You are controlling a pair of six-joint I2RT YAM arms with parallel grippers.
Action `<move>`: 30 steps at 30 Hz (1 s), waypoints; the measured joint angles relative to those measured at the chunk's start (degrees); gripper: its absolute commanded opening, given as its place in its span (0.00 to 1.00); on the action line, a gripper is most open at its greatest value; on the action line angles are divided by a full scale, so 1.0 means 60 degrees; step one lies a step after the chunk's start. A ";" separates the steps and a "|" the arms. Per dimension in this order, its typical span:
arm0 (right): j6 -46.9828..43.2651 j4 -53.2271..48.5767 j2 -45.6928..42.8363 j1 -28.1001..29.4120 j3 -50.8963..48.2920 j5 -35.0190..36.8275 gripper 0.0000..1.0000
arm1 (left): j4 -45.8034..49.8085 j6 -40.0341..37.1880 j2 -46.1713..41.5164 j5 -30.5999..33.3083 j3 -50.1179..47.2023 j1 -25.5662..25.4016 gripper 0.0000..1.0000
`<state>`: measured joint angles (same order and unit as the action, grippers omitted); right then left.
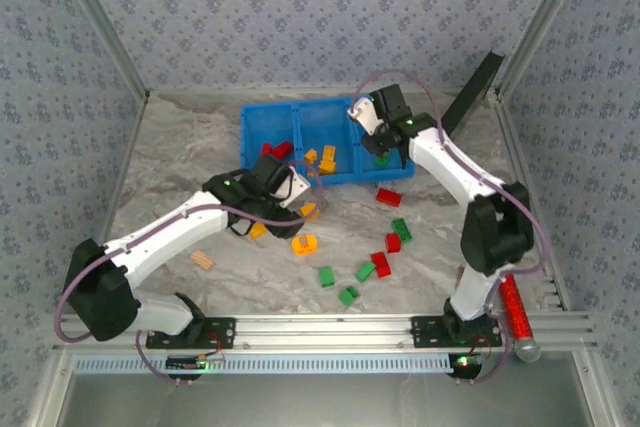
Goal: Sort the legos into containers by color
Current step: Place the lego in the container.
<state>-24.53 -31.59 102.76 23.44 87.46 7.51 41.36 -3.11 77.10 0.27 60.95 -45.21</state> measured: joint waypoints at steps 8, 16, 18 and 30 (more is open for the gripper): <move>0.1931 -0.1013 0.2484 -0.0259 0.1985 0.0546 0.16 | -0.0758 -0.0299 0.0372 0.0025 -0.0401 -0.0856 0.72; 0.2652 -0.1566 0.3665 -0.0397 0.3195 0.0543 0.22 | -0.0871 -0.0586 0.1337 0.0109 -0.0401 -0.1304 0.77; 0.2703 -0.1647 0.3756 -0.0415 0.3238 0.0539 0.24 | -0.0874 -0.0627 0.1654 0.0211 -0.0401 -0.1348 0.77; 0.2769 -0.1810 0.4047 -0.0532 0.3610 0.0357 0.41 | -0.1421 -0.0729 0.2714 0.0470 -0.0601 -0.1432 0.78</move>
<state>-7.92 -42.46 127.04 20.25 109.12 9.65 32.84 -7.49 93.38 3.09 57.34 -53.80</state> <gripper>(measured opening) 0.394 0.779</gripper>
